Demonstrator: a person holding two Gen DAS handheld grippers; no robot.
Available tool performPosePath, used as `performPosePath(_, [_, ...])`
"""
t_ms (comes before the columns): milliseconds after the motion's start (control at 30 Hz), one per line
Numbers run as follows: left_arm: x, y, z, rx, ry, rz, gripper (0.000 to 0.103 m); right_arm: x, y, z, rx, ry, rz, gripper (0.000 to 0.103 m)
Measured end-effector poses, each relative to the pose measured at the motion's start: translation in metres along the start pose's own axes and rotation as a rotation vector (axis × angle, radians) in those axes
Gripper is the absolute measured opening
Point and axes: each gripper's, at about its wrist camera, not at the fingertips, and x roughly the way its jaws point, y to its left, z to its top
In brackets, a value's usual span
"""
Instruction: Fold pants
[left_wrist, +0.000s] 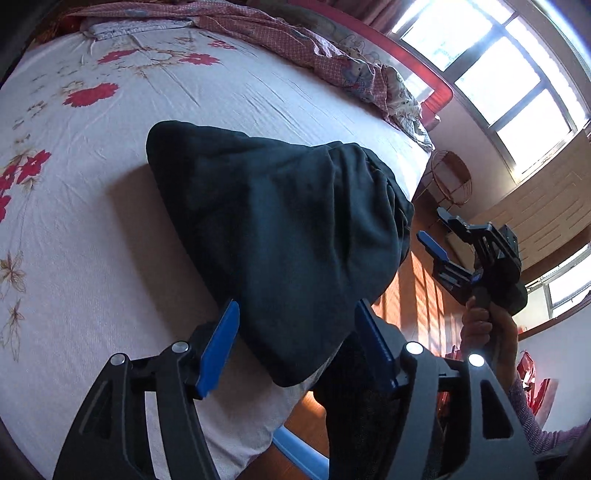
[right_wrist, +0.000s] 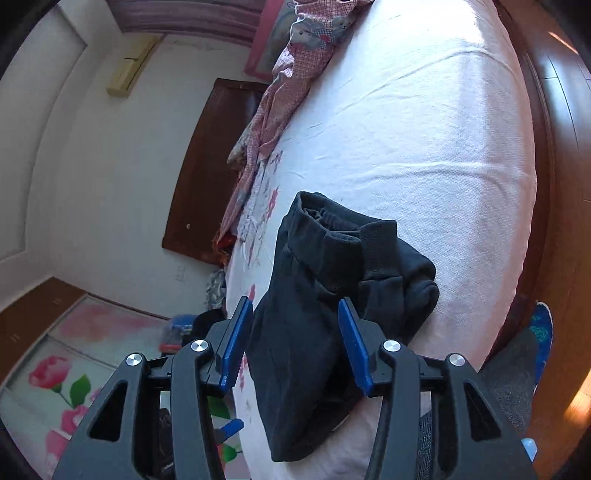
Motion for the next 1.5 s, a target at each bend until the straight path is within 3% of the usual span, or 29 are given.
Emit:
performPosePath(100, [-0.005,-0.005,-0.014,0.013,-0.003,-0.001,0.068,0.017,-0.002,0.001,0.016,0.034,-0.054,0.048])
performPosePath(167, [-0.009,-0.004,-0.021,0.014,-0.009,-0.012,0.071,0.028,-0.001,0.001,0.010,0.047,-0.151,0.048])
performPosePath(267, [-0.015,0.005,-0.032,-0.014,-0.015,-0.014,0.073,0.047,0.007,-0.003,-0.032,0.082,-0.230,0.048])
performPosePath(333, [-0.019,0.012,-0.038,-0.033,-0.019,-0.010,0.074,0.054,0.015,-0.004,-0.079,0.090,-0.274,0.032])
performPosePath(433, [-0.025,0.019,-0.039,-0.048,-0.034,-0.002,0.078,0.046,0.030,0.002,-0.100,0.078,-0.239,0.016])
performPosePath(600, [-0.035,0.023,-0.028,-0.042,-0.092,0.017,0.084,0.010,0.057,0.005,-0.181,0.031,-0.178,0.006])
performPosePath(767, [-0.031,0.014,-0.014,-0.005,-0.107,0.020,0.090,-0.002,0.004,0.004,-0.083,0.016,-0.234,0.006])
performPosePath(867, [-0.015,0.008,-0.012,0.023,-0.065,0.007,0.090,0.010,-0.028,-0.001,-0.047,0.025,-0.268,0.006])
performPosePath(933, [-0.002,0.001,-0.013,0.051,-0.027,0.007,0.090,0.014,-0.037,-0.003,-0.018,0.017,-0.248,0.006])
performPosePath(1067, [0.022,-0.020,-0.014,0.142,-0.040,0.008,0.090,0.014,-0.041,0.001,0.017,0.031,-0.212,0.006])
performPosePath(1133, [0.041,-0.030,-0.016,0.182,-0.003,0.022,0.090,0.004,-0.031,0.005,0.014,0.042,-0.233,0.012])
performPosePath(1200, [0.058,-0.036,-0.022,0.231,0.031,0.084,0.091,-0.012,-0.008,0.007,-0.059,-0.003,-0.294,0.022])
performPosePath(1300, [0.067,-0.043,-0.033,0.296,0.043,0.142,0.095,-0.026,0.024,0.015,-0.178,-0.090,-0.366,0.022])
performPosePath(1367, [0.068,-0.045,-0.039,0.325,0.051,0.172,0.095,-0.026,0.047,0.023,-0.263,-0.127,-0.498,0.022])
performPosePath(1400, [0.068,-0.047,-0.041,0.343,0.057,0.189,0.095,-0.027,0.055,0.027,-0.292,-0.157,-0.500,0.022])
performPosePath(1500, [0.069,-0.050,-0.047,0.350,0.055,0.206,0.098,-0.001,0.073,0.041,-0.340,-0.103,-0.287,0.022])
